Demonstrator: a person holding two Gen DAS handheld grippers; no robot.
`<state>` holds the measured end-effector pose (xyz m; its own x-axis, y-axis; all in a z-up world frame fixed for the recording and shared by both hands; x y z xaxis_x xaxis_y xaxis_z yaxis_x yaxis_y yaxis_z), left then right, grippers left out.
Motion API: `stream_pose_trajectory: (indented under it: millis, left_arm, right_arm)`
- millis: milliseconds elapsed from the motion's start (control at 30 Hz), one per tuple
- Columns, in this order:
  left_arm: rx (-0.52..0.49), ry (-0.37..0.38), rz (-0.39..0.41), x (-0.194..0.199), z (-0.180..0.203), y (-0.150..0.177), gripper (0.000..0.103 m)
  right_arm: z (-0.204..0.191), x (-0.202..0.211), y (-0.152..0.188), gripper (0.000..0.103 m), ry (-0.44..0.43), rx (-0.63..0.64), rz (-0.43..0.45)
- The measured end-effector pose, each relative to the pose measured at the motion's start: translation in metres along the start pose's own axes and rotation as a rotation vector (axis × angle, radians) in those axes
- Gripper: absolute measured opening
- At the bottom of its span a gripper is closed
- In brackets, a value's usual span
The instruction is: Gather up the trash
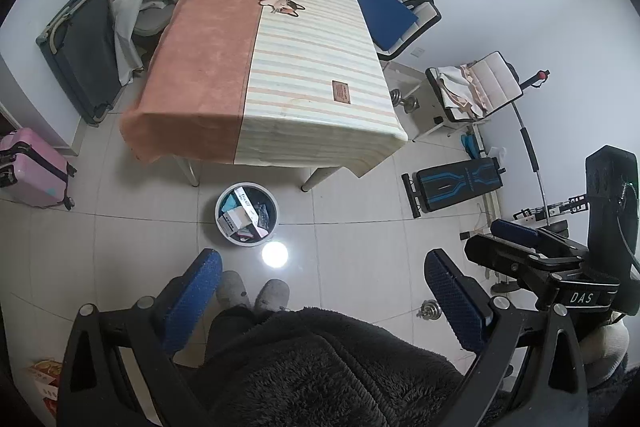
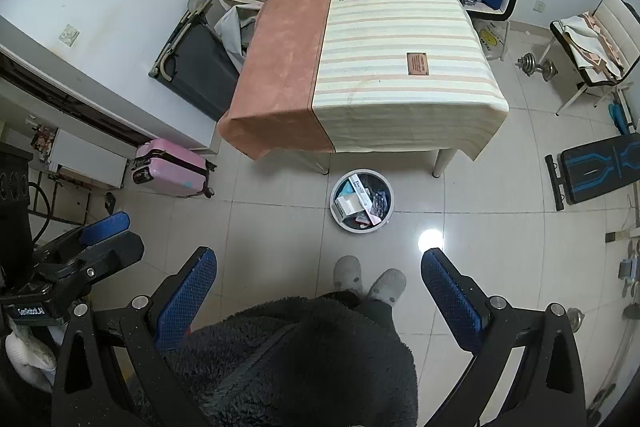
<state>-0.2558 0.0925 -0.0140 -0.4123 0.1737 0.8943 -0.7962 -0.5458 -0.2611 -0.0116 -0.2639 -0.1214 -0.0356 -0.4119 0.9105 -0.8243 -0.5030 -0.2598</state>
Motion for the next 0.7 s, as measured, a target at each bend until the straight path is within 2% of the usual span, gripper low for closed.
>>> stream_pose_trajectory:
  millis: [700]
  left_arm:
    - [0.004,0.03,0.004,-0.0037,0.0099,0.0,0.103]
  right_arm:
    - [0.0083,0.0048,0.002,0.103,-0.04,-0.023,0.002]
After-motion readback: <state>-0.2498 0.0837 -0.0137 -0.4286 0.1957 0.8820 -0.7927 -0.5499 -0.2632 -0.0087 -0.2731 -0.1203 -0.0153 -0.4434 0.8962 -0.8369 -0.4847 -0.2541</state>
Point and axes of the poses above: each gripper's, at about its wrist camera, not at the fingertips, and x roughly against the way its jaws point, z to its right, y to its underside, the point moved 2 cm from there along -x, roughly the way its jaws point, and after that the axes turned 1 degree about x, right-handed, at the moved point
